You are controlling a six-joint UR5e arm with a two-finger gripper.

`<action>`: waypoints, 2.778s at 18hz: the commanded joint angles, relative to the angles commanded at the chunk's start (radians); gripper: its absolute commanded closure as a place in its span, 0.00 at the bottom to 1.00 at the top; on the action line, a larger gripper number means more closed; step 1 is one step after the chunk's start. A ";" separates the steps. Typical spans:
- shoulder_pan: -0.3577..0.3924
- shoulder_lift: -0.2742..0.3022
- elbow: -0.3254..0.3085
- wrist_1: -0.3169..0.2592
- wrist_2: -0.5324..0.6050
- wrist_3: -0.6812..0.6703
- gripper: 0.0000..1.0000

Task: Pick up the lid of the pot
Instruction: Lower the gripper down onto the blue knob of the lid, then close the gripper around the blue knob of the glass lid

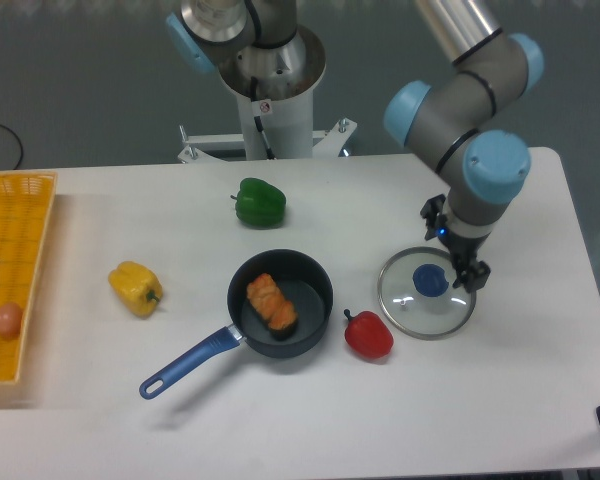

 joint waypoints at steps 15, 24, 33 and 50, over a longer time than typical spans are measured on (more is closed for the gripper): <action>-0.014 -0.045 -0.009 0.026 0.006 0.015 0.00; -0.011 -0.052 -0.014 0.026 0.008 0.015 0.00; 0.000 -0.066 -0.012 0.028 0.008 0.015 0.01; -0.002 -0.071 -0.009 0.026 0.008 0.015 0.29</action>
